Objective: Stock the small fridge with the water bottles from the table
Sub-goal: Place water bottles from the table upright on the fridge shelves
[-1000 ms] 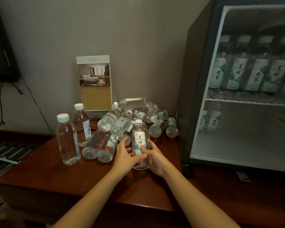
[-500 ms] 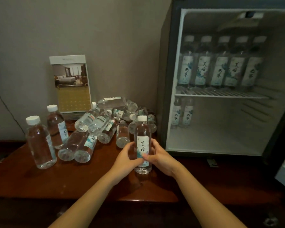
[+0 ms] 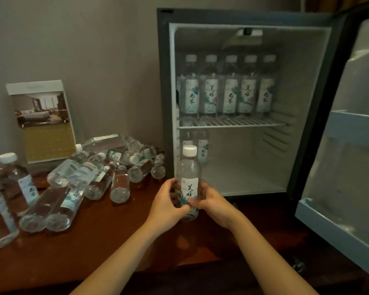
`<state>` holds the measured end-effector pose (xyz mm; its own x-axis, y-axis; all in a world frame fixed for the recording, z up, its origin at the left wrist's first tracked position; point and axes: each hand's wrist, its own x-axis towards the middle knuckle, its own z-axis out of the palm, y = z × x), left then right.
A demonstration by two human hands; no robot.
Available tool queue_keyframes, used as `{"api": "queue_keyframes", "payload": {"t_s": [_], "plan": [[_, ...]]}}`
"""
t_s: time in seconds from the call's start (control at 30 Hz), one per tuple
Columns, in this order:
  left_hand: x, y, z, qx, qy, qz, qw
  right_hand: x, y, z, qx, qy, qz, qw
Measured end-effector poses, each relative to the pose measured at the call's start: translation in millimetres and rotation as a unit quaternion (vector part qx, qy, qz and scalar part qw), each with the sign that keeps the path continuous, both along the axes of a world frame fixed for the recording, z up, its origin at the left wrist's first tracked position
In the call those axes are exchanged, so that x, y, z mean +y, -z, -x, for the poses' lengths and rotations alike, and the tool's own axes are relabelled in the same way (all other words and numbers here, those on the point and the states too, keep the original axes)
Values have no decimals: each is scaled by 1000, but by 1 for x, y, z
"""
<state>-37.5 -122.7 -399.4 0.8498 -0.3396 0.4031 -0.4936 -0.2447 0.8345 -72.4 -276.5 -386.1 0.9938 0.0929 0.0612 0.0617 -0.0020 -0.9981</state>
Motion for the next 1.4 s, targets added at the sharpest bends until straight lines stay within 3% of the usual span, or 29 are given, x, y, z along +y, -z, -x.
{"api": "queue_keyframes", "payload": {"t_s": [0.33, 0.63, 0.83, 1.0, 1.4], "plan": [[-110, -7, -30, 25, 23, 13, 999, -69, -9, -15, -39, 162, 30, 986], [-154, -2, -67, 23, 48, 45, 998, -100, 2, -50, -100, 235, 10, 967], [-172, -4, -88, -1, -34, 20, 999, -112, 3, -86, -90, 298, 20, 950], [-181, -3, -104, -18, -80, 5, 997, -121, 1, -119, -82, 320, 49, 943], [-182, -6, -135, -19, -47, -23, 998, -126, -3, -166, -96, 317, 72, 941]]}}
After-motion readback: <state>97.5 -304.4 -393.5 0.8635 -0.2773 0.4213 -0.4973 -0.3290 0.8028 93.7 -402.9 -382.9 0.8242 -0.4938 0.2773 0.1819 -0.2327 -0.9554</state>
